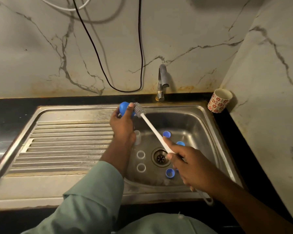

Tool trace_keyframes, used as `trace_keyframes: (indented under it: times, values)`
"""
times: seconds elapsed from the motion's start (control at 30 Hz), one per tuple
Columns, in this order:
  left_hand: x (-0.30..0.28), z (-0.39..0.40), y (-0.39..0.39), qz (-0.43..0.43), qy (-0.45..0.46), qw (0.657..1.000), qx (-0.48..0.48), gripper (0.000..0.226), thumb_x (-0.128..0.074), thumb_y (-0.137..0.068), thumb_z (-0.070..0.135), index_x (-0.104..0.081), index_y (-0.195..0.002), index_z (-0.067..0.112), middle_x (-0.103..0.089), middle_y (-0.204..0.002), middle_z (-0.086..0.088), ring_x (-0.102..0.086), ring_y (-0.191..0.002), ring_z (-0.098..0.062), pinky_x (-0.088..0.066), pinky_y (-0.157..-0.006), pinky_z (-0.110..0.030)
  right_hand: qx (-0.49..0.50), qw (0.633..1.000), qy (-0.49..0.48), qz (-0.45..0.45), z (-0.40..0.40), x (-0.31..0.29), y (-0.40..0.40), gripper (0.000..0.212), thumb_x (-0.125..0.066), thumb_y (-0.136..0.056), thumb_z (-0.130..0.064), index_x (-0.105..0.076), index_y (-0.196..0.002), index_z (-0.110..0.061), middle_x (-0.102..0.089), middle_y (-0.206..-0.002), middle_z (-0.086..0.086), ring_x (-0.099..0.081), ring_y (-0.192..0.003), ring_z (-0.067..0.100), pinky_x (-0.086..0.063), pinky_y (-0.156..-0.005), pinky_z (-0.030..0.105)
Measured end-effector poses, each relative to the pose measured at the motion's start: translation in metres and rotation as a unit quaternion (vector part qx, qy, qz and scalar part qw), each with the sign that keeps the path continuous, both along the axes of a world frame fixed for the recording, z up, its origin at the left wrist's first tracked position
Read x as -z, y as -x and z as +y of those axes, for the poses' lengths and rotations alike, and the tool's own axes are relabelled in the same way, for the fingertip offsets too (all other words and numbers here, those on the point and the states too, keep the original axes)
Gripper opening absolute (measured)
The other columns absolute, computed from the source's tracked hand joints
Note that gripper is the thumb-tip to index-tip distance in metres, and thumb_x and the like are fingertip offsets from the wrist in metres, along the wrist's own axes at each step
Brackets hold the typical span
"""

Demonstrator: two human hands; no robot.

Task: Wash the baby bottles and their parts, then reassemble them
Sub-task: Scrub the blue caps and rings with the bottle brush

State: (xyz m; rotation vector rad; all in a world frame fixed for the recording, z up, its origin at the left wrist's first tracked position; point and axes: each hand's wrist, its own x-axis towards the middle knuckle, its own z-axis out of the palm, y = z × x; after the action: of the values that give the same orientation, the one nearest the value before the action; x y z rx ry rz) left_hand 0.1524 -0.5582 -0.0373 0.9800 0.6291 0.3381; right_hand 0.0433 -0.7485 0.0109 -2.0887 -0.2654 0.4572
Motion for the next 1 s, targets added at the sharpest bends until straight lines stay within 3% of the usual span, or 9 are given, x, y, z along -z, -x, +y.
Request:
trace_keyframes:
  times: [0.13,0.23,0.4,0.53,0.67,0.73,0.8,0.87,1.0]
  values:
    - [-0.002,-0.006,0.001,-0.008,-0.058,0.997,0.060,0.042,-0.081,-0.082,0.022,-0.063,-0.120,0.022,-0.066,-0.113,0.000,-0.069,-0.103,-0.018,-0.060,-0.088,-0.030,0.051,0.999,-0.004,0.011,0.003,-0.001,-0.016,0.043,-0.044,-0.101,-0.026,-0.042,-0.138,-0.047,-0.049,-0.067,0.003,-0.041,-0.038,0.006,-0.038,-0.037,0.021]
    - [-0.002,-0.001,0.000,-0.021,-0.043,0.998,0.029,0.032,-0.077,-0.086,0.023,-0.064,-0.115,0.024,-0.066,-0.114,-0.001,-0.067,-0.104,-0.018,-0.060,-0.080,-0.023,0.026,1.000,0.010,0.007,0.000,-0.001,-0.013,0.040,-0.044,-0.101,-0.026,-0.044,-0.136,-0.046,-0.052,-0.069,0.006,-0.043,-0.037,0.003,-0.039,-0.036,0.021]
    - [0.004,-0.006,0.007,-0.005,-0.048,0.996,0.076,0.036,-0.075,-0.088,0.025,-0.056,-0.118,0.027,-0.061,-0.119,-0.008,-0.069,-0.102,-0.025,-0.062,-0.083,-0.036,0.040,0.999,-0.011,0.025,0.001,-0.002,-0.018,0.045,-0.044,-0.101,-0.023,-0.041,-0.140,-0.045,-0.051,-0.071,0.007,-0.041,-0.039,0.005,-0.039,-0.037,0.022]
    - [0.003,0.008,0.001,0.003,0.051,0.999,0.009,0.017,-0.062,-0.098,0.027,-0.059,-0.115,0.024,-0.061,-0.120,-0.011,-0.068,-0.098,-0.023,-0.059,-0.065,-0.025,0.003,1.000,-0.004,0.018,-0.001,0.000,0.000,0.046,-0.044,-0.099,-0.028,-0.039,-0.126,-0.065,-0.054,-0.070,0.018,-0.043,-0.037,0.005,-0.040,-0.036,0.022]
    - [0.007,-0.008,0.004,0.019,0.017,0.997,0.075,0.020,-0.054,-0.101,0.037,-0.058,-0.117,0.026,-0.063,-0.117,-0.012,-0.065,-0.082,-0.017,-0.054,-0.061,-0.024,0.035,0.999,-0.011,0.016,0.008,0.001,-0.010,0.036,-0.043,-0.101,-0.026,-0.048,-0.130,-0.048,-0.049,-0.069,0.007,-0.042,-0.040,0.008,-0.039,-0.038,0.023]
    - [0.004,-0.005,0.002,0.024,0.039,0.997,0.060,0.017,-0.055,-0.101,0.040,-0.056,-0.113,0.028,-0.061,-0.120,-0.013,-0.063,-0.083,-0.018,-0.053,-0.064,-0.025,0.025,1.000,-0.002,0.012,0.007,0.001,-0.008,0.036,-0.042,-0.101,-0.028,-0.048,-0.128,-0.051,-0.049,-0.068,0.006,-0.042,-0.039,0.007,-0.040,-0.038,0.022]
    - [0.004,0.001,-0.003,0.031,0.020,0.998,0.047,0.025,-0.062,-0.095,0.046,-0.051,-0.110,0.029,-0.060,-0.117,-0.012,-0.061,-0.085,-0.017,-0.054,-0.066,-0.026,0.004,1.000,-0.013,0.009,0.002,0.001,0.004,0.043,-0.042,-0.100,-0.029,-0.042,-0.125,-0.064,-0.050,-0.066,0.006,-0.040,-0.037,0.005,-0.039,-0.036,0.021]
    - [0.006,-0.001,-0.001,0.035,-0.017,0.997,0.072,0.040,-0.070,-0.088,0.050,-0.050,-0.113,0.026,-0.060,-0.114,-0.011,-0.060,-0.082,-0.016,-0.053,-0.066,-0.027,0.007,1.000,-0.015,0.005,0.003,0.001,0.002,0.042,-0.043,-0.100,-0.028,-0.043,-0.130,-0.057,-0.051,-0.066,0.005,-0.041,-0.037,0.005,-0.039,-0.036,0.021]
    - [0.003,0.000,0.001,0.006,0.112,0.993,0.035,0.053,-0.073,-0.088,0.039,-0.050,-0.129,0.014,-0.063,-0.117,-0.015,-0.068,-0.083,-0.019,-0.057,-0.064,-0.028,0.016,1.000,0.003,-0.001,0.010,0.005,-0.002,0.033,-0.044,-0.100,-0.026,-0.052,-0.128,-0.041,-0.047,-0.063,-0.001,-0.040,-0.039,0.003,-0.038,-0.038,0.021]
